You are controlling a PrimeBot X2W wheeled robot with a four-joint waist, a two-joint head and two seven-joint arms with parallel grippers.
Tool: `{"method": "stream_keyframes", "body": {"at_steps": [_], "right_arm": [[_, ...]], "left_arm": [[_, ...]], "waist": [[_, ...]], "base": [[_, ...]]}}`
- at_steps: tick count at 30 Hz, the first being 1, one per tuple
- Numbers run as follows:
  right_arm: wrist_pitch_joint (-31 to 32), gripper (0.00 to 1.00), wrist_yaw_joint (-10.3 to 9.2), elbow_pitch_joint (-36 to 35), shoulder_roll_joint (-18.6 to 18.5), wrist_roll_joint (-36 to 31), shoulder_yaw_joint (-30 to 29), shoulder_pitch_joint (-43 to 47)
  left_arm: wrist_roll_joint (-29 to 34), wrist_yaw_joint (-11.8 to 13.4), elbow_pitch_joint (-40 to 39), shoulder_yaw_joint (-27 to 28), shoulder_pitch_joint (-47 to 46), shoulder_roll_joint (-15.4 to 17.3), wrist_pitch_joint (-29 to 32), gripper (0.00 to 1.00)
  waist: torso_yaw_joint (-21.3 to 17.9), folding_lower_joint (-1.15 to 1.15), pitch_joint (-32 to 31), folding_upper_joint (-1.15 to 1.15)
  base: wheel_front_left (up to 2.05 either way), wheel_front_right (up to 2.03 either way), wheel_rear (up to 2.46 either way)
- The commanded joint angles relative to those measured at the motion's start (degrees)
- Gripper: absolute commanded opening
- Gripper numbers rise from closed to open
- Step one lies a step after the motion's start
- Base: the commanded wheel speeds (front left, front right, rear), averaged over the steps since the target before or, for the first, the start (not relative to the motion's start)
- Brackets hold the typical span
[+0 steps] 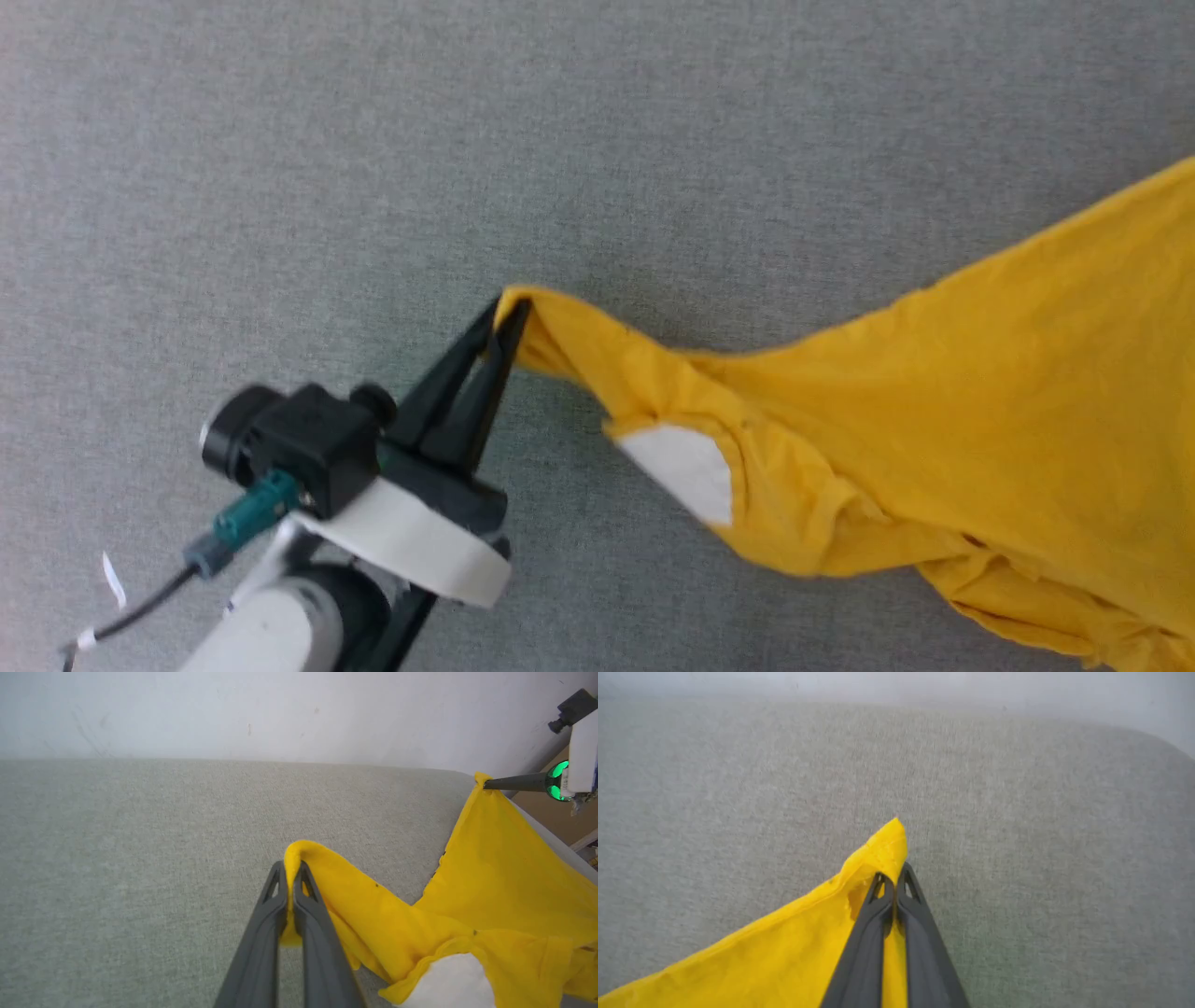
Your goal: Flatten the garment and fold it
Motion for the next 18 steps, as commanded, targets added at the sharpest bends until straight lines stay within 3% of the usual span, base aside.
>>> {"method": "stream_keyframes", "body": {"at_steps": [1, 6, 12, 18], "right_arm": [[-2.03, 0.0, -0.05, -0.61, 1.03, -0.64, -0.85, -1.05], [-9.66, 0.0, -0.05, -2.39, 5.53, -2.54, -2.41, -5.31], [-16.92, 0.0, -0.05, -2.15, 8.42, -5.71, -1.51, -14.15], [-22.01, 0.0, -0.05, 1.11, 10.94, -8.3, -0.02, -24.16]], "left_arm": [[0.37, -0.74, 0.35, 0.49, -2.2, 0.06, -0.68, 0.0], [1.52, -3.39, 3.31, 3.2, -10.97, 2.11, -0.89, 0.0], [3.35, -6.64, 8.42, 7.35, -26.32, 4.75, -0.86, 0.0], [6.51, -11.9, 17.73, 7.5, -43.67, 7.02, -0.3, 0.0]], "waist": [[-0.94, 0.0, -2.4, -0.01], [-2.56, 0.0, -7.84, -0.01], [-4.52, 0.0, -14.45, -0.01], [-6.46, 0.0, -18.99, -0.01]], "base": [[0.0, 0.0, 0.0], [0.0, 0.0, 0.0], [0.0, 0.0, 0.0], [0.0, 0.0, 0.0]]}}
